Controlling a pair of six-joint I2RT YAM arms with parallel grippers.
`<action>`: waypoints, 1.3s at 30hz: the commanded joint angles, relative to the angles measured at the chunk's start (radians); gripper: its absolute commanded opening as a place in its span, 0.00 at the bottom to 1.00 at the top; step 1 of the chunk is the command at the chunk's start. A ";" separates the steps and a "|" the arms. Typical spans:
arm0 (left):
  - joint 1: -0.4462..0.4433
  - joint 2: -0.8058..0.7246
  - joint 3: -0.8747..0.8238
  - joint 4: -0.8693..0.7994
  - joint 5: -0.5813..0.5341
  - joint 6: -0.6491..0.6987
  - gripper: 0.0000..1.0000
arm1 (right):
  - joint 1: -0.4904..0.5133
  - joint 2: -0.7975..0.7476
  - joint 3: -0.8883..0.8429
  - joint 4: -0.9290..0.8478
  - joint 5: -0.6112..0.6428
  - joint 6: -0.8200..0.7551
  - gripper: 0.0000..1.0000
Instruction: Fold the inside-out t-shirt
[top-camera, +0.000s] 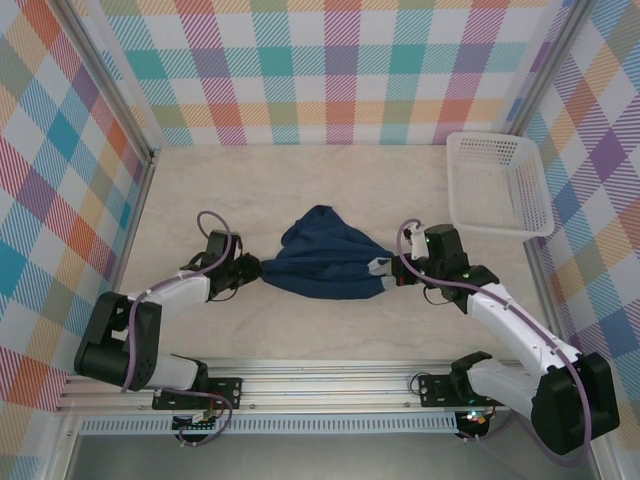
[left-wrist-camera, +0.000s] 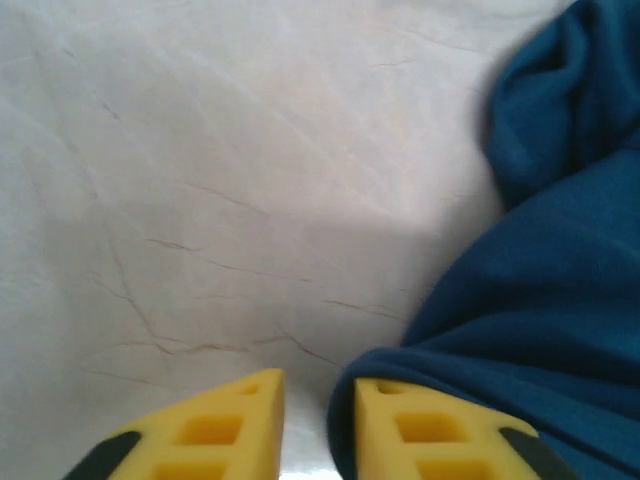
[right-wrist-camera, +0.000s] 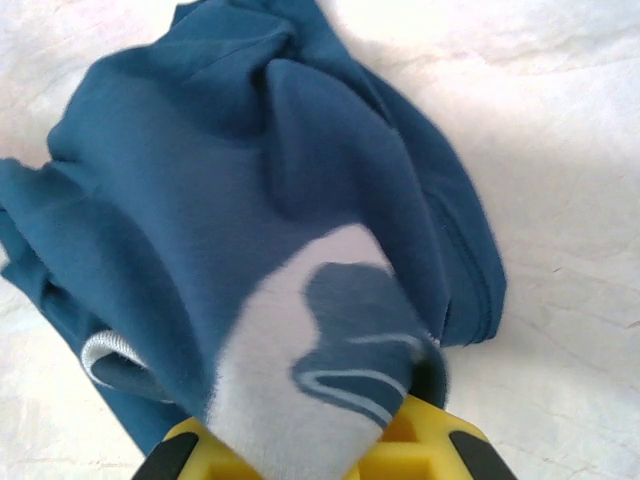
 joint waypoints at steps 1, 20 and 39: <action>-0.081 -0.145 -0.006 -0.015 -0.040 0.048 0.40 | -0.006 -0.021 -0.017 0.040 -0.103 0.013 0.00; -0.643 0.074 0.256 -0.039 -0.054 0.335 0.58 | -0.006 0.011 0.005 0.064 -0.123 0.010 0.00; -0.480 -0.309 0.413 -0.049 -0.032 0.345 0.00 | -0.005 -0.102 0.127 0.101 -0.159 0.045 0.00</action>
